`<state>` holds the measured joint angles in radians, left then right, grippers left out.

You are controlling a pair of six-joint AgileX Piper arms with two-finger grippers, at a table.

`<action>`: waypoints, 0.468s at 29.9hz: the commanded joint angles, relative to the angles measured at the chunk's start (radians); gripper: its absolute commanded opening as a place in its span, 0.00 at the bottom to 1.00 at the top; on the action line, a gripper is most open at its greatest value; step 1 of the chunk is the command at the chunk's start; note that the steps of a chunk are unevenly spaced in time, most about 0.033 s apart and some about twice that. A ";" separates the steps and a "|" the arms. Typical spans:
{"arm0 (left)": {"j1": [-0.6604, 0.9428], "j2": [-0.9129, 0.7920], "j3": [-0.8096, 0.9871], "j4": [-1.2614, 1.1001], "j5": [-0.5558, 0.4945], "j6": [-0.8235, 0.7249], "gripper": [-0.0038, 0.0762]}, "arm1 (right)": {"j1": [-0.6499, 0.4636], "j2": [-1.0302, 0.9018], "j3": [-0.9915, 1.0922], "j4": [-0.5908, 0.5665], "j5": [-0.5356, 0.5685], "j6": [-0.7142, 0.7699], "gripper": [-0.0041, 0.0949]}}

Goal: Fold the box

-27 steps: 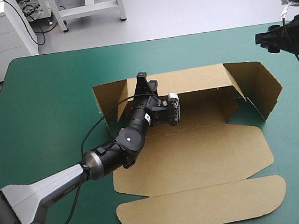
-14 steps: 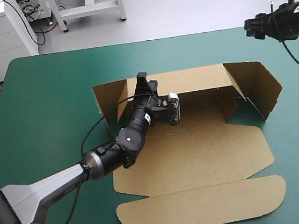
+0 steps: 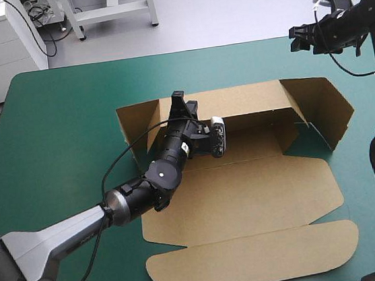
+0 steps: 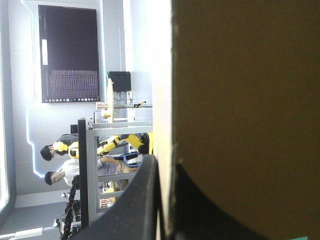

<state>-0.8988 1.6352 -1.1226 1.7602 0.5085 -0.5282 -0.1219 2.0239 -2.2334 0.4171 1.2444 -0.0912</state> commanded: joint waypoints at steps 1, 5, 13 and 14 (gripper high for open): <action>0.000 -0.038 -0.009 0.012 0.016 -0.019 0.04 | -0.004 -0.035 -0.033 0.036 0.009 -0.003 0.61; 0.000 -0.036 -0.009 0.012 0.016 -0.019 0.04 | 0.008 -0.027 -0.033 0.003 0.009 -0.003 0.61; 0.000 -0.009 -0.009 0.014 0.016 -0.019 0.04 | 0.035 -0.025 0.060 -0.020 0.011 -0.001 0.61; 0.000 -0.009 -0.009 0.016 0.022 -0.019 0.04 | 0.035 -0.027 0.082 -0.021 0.011 -0.001 0.61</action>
<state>-0.8988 1.6485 -1.1226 1.7699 0.5146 -0.5282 -0.0896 2.0541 -2.1761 0.3923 1.2434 -0.0912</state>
